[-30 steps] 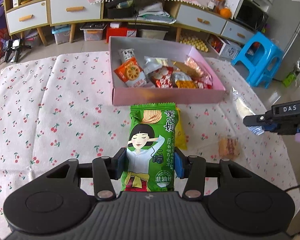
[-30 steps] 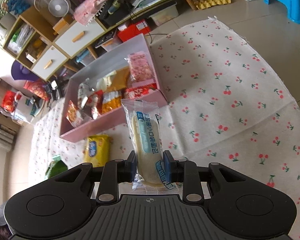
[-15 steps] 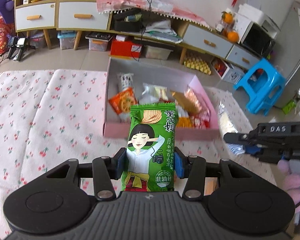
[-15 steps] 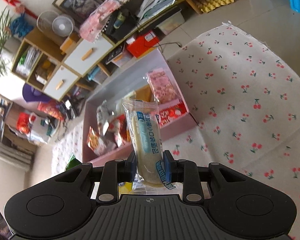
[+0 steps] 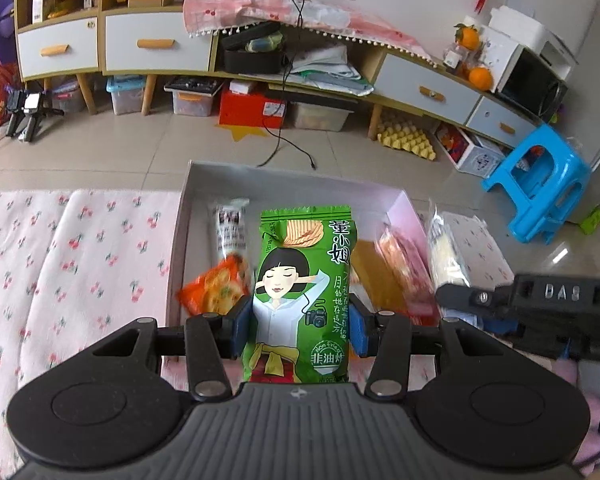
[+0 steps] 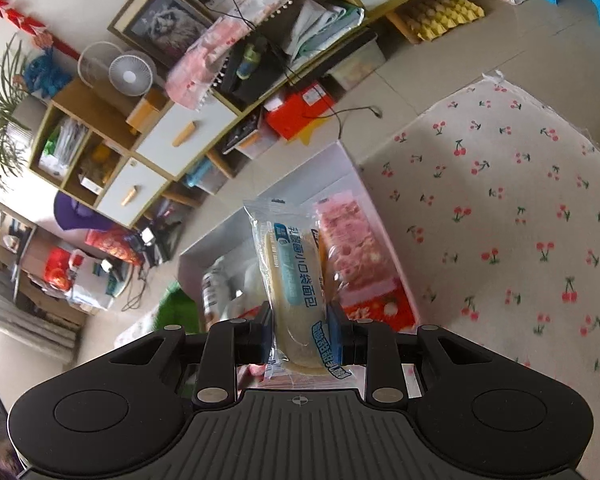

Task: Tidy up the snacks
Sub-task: 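Carry both packets into the pink box and open both tools, then withdraw both tools from the box toward the yellow chip bag and cake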

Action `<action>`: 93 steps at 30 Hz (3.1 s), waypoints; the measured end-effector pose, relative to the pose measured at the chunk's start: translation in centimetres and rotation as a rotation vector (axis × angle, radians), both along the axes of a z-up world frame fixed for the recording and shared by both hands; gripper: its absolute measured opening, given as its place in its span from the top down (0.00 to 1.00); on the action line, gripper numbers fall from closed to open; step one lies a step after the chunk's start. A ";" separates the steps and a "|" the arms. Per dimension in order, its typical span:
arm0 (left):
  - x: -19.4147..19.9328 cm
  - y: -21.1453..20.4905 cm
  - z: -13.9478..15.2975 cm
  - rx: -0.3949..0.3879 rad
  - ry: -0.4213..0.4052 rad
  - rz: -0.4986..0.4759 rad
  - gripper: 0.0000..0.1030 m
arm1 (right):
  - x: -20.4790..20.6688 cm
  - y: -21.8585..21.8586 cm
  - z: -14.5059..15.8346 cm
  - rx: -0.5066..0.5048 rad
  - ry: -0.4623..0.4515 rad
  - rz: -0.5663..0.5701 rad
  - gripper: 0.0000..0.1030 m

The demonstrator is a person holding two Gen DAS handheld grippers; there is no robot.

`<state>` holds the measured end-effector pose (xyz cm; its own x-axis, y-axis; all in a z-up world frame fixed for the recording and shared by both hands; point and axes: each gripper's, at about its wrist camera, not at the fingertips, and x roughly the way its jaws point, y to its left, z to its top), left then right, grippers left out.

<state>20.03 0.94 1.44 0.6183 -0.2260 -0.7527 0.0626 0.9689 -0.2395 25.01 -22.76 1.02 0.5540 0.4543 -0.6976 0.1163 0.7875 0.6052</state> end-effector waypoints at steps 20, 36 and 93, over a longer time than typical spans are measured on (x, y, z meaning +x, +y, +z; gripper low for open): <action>4.0 -0.4 -1.3 0.076 -0.023 0.044 0.56 | 3.1 0.2 -3.1 0.162 -0.048 -0.029 0.72; 3.5 -1.1 0.0 0.147 -0.066 0.012 0.33 | 2.5 -0.3 -1.8 0.154 -0.059 -0.017 0.47; -12.8 2.2 -3.3 0.229 -0.022 -0.080 0.01 | -14.6 2.1 -0.5 -0.408 0.018 0.283 0.14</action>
<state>7.20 3.11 -1.87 0.6224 -0.0994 -0.7764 0.1438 0.9895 -0.0114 10.39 -20.63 0.53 0.4348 0.2731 -0.8581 -0.1290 0.9620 0.2408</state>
